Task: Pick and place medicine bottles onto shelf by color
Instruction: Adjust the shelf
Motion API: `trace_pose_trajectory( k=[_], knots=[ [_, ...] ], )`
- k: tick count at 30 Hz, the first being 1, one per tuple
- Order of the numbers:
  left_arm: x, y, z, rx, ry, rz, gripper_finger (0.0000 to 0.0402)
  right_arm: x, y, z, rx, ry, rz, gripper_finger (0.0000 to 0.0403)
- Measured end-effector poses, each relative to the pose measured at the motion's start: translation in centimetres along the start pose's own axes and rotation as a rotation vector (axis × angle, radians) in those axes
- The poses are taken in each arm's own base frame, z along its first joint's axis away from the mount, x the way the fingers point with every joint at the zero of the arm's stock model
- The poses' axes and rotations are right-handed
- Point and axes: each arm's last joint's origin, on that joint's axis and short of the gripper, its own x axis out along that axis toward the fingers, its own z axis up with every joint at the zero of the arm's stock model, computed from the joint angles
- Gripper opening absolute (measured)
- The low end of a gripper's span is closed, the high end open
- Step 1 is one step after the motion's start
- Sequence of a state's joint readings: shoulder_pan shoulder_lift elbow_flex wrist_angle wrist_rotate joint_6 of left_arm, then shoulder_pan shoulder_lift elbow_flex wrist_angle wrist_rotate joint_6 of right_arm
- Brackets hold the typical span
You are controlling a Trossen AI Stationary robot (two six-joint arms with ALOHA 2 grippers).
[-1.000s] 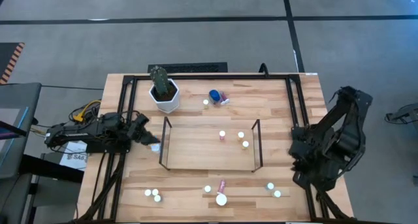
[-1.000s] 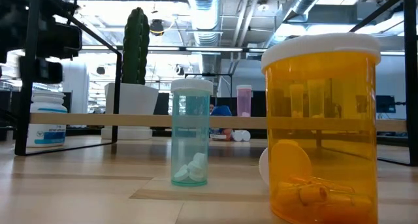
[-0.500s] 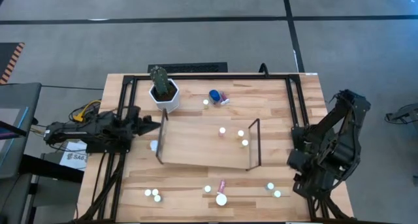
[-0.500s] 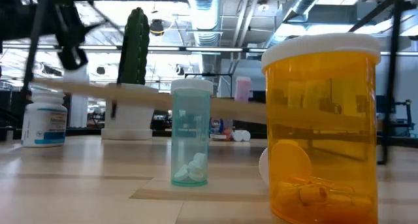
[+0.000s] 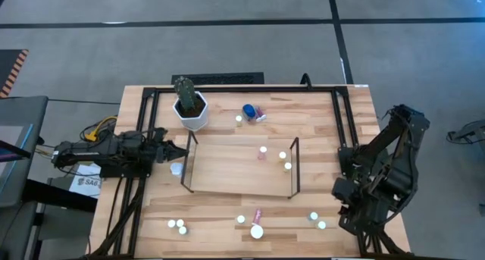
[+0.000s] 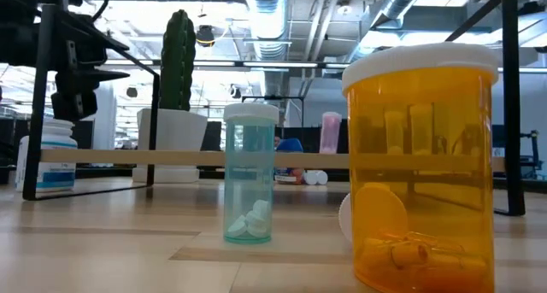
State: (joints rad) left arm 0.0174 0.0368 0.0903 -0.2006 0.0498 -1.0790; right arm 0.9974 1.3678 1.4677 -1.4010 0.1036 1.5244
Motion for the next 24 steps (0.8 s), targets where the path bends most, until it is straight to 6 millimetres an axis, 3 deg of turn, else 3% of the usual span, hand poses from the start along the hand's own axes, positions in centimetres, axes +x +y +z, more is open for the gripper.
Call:
trace_pose_trajectory(
  k=[9, 24],
  knots=[
    [-0.28, -0.13, -0.29, -0.036, 0.099, 0.013, 0.0145, 0.05, -0.05, 0.54, 0.007, -0.005, -0.004, 0.0198],
    [-0.57, -0.01, -0.21, -0.083, 0.078, 0.087, 0.0145, 0.01, -0.03, 0.06, -0.002, 0.027, -0.002, 0.0194]
  ],
)
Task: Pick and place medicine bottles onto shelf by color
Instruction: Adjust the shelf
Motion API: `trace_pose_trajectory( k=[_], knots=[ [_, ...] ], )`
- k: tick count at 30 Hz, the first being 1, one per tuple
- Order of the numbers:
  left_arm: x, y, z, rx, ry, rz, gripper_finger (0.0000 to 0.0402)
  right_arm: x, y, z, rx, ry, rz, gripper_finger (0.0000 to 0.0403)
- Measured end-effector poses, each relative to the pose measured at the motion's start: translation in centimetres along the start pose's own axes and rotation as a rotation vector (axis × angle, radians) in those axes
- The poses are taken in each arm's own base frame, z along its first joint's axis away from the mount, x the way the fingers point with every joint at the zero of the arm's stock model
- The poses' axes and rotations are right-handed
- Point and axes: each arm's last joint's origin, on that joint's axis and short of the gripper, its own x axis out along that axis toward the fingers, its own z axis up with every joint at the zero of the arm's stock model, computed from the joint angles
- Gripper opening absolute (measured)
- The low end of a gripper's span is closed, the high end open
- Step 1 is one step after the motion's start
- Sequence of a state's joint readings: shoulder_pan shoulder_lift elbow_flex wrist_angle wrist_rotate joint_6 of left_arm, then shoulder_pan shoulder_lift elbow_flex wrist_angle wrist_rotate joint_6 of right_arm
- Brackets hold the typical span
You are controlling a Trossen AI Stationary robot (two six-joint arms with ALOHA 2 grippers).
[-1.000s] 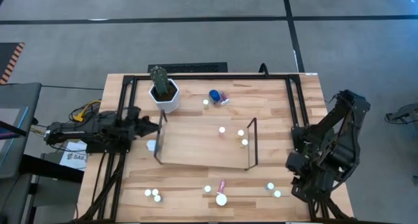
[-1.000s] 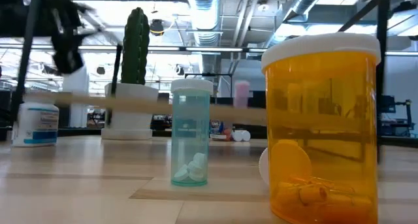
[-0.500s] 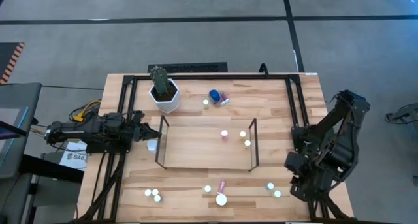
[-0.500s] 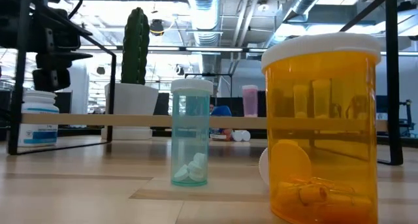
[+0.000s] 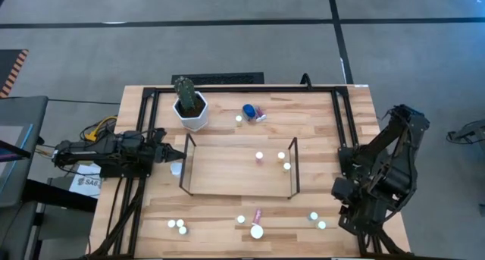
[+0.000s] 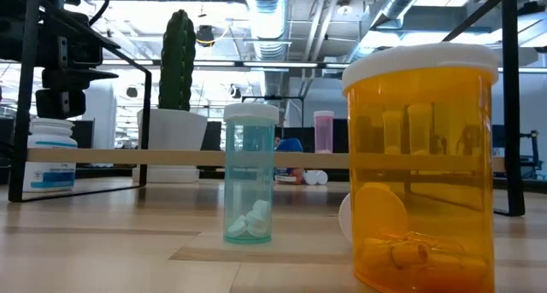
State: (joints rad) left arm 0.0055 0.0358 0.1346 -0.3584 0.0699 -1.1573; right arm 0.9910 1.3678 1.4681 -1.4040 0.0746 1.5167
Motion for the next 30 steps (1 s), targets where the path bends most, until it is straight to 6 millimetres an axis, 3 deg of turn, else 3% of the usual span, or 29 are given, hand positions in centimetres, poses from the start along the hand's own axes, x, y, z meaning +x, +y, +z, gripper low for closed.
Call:
trace_pose_trajectory(
  k=[5, 14, 21, 30],
  knots=[
    [-0.5, -0.4, 0.3, -0.010, -0.021, 0.038, 0.0145, 0.0, 0.1, -0.5, -0.007, 0.005, 0.005, 0.0192],
    [-3.2, -1.8, 0.9, -0.093, -0.055, 0.206, 0.0145, -0.1, 0.1, -1.2, 0.007, 0.013, 0.010, 0.0190],
    [-2.7, -2.0, 1.1, -0.125, -0.055, 0.218, 0.0145, -0.1, 0.1, -1.1, 0.010, 0.010, 0.010, 0.0187],
    [-0.4, -2.9, 1.7, -0.084, -0.066, 0.221, 0.0145, 0.0, 0.1, -0.6, 0.031, 0.002, 0.008, 0.0189]
  ],
)
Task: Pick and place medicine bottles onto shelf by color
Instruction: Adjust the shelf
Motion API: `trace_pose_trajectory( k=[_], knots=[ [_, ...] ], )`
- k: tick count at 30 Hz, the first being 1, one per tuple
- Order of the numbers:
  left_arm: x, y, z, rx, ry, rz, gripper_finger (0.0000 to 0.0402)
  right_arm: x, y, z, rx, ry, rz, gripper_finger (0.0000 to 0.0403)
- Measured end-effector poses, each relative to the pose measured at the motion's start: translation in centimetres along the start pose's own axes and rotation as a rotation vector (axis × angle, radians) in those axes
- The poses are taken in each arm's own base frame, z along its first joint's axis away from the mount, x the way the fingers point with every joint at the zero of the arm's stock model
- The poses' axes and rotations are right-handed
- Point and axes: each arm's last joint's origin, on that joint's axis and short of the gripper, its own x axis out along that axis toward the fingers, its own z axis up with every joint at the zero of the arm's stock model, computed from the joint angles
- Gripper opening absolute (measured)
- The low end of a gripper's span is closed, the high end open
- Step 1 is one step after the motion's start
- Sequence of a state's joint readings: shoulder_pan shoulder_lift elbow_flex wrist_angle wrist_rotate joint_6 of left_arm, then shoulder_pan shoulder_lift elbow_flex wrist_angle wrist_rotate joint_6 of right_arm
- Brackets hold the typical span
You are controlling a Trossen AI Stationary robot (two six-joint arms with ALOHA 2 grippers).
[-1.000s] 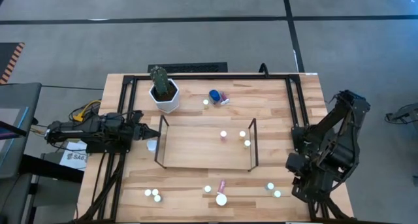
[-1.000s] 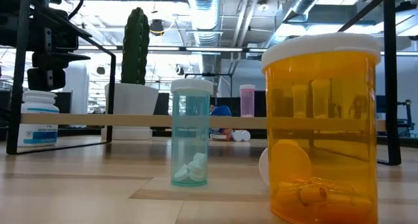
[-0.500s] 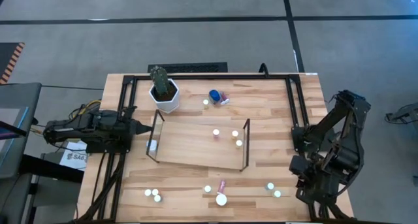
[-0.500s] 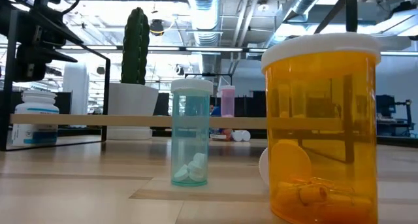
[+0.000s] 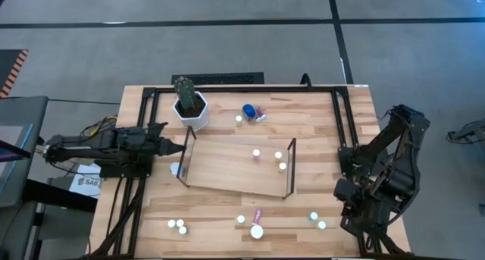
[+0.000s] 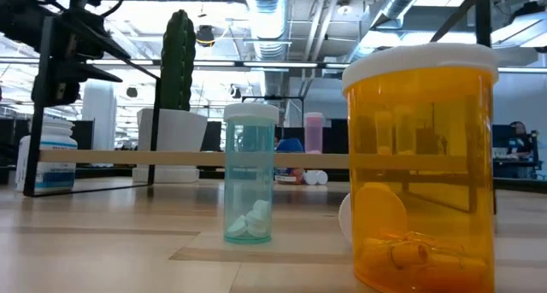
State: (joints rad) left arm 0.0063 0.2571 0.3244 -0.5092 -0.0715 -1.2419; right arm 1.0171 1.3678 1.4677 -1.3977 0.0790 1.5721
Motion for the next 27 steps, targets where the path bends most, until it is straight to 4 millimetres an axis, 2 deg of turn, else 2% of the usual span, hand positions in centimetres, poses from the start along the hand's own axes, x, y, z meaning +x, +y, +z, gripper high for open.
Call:
trace_pose_trajectory(
  k=[7, 27],
  knots=[
    [1.5, -0.5, 0.0, 0.033, 0.036, 0.025, 0.0145, 0.0, 0.0, 0.3, 0.002, -0.006, -0.002, 0.0185],
    [0.5, 0.1, -0.2, -0.032, 0.056, 0.030, 0.0145, 0.0, 0.0, 0.3, -0.008, -0.005, -0.001, 0.0183]
  ],
)
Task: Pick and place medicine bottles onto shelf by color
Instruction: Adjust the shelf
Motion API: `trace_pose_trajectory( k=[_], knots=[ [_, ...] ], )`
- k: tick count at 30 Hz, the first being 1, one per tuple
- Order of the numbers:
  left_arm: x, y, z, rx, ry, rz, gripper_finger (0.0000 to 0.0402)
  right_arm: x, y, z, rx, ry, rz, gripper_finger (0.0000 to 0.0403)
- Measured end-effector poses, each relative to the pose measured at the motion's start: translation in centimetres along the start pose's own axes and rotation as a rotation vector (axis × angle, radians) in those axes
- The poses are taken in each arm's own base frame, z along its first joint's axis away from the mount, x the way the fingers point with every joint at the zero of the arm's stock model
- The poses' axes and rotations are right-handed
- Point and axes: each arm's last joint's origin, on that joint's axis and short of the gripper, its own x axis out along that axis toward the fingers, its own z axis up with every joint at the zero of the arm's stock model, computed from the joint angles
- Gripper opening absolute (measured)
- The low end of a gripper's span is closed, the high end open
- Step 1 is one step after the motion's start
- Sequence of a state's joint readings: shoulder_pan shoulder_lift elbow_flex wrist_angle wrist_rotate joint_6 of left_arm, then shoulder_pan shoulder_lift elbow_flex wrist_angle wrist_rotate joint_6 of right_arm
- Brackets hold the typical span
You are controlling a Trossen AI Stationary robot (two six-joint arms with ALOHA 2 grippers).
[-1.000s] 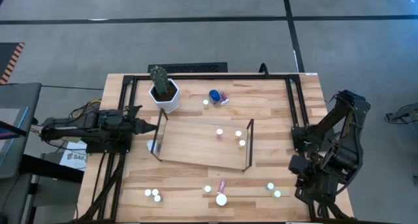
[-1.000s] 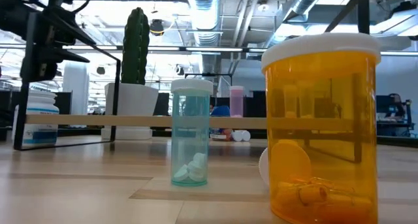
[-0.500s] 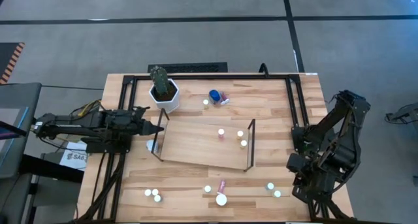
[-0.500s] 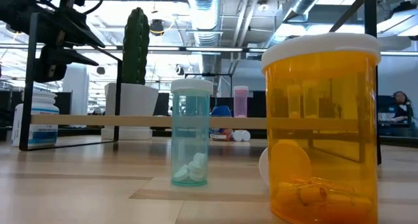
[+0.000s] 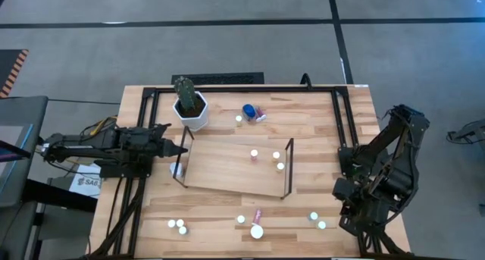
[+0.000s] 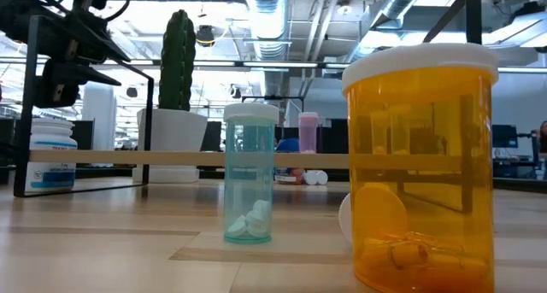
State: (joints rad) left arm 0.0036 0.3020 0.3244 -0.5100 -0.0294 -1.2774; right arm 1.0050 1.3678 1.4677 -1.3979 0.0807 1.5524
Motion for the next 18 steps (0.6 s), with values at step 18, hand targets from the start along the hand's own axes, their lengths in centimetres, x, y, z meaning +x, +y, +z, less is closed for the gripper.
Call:
trace_pose_trajectory(
  k=[18],
  knots=[
    [0.07, -0.30, 0.17, -0.013, -0.040, -0.027, 0.0144, -0.01, -0.06, 0.01, -0.020, -0.004, -0.005, 0.0176]
  ],
)
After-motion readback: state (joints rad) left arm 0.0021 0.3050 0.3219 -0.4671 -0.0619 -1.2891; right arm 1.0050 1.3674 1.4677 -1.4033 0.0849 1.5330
